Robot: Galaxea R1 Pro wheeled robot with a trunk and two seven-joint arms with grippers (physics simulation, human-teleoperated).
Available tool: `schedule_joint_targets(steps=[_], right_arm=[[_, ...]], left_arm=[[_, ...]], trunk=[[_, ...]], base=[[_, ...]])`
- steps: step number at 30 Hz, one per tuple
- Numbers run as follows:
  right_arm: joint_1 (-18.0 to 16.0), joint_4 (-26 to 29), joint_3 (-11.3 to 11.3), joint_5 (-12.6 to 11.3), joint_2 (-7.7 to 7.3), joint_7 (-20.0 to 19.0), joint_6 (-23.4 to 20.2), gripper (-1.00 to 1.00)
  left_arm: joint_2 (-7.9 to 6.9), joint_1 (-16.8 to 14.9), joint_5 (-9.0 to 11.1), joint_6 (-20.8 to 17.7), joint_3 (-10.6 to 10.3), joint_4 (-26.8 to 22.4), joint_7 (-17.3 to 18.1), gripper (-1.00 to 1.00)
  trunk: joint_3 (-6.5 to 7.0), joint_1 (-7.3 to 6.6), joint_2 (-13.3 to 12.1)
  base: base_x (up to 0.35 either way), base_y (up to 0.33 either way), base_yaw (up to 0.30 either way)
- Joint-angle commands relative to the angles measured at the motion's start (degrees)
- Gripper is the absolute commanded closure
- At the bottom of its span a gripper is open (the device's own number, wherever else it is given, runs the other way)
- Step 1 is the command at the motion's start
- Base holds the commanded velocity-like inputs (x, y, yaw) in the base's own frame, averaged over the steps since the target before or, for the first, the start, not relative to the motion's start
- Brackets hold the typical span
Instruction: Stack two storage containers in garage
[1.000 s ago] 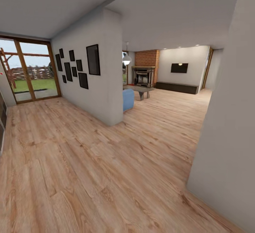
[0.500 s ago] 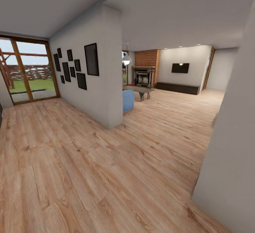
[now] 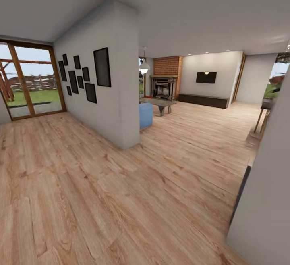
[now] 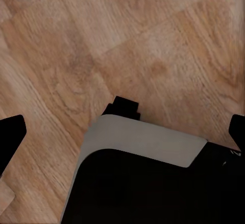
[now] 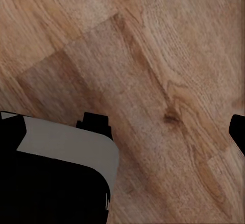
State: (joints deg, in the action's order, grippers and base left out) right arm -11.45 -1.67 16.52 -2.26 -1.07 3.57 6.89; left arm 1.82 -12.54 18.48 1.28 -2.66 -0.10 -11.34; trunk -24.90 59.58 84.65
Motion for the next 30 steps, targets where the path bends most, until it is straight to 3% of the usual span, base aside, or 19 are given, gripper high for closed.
schedule_joint_targets(steps=[1, 30], right_arm=[[-0.07, -0.18, 0.41, -0.28, 0.02, 0.12, 0.31, -1.0], [-0.07, -0.18, 0.84, 0.33, -0.12, -0.9, 0.23, -1.0]], left_arm=[[0.02, -0.03, 0.42, 0.15, -0.3, 0.01, -0.17, -1.0], [-0.03, -0.03, 0.42, 0.05, -0.31, 0.01, -0.17, -1.0]], trunk=[[-0.06, 0.03, 0.03], [-0.06, 0.03, 0.03]], base=[[0.326, 0.0, 0.0], [0.326, 0.0, 0.0]])
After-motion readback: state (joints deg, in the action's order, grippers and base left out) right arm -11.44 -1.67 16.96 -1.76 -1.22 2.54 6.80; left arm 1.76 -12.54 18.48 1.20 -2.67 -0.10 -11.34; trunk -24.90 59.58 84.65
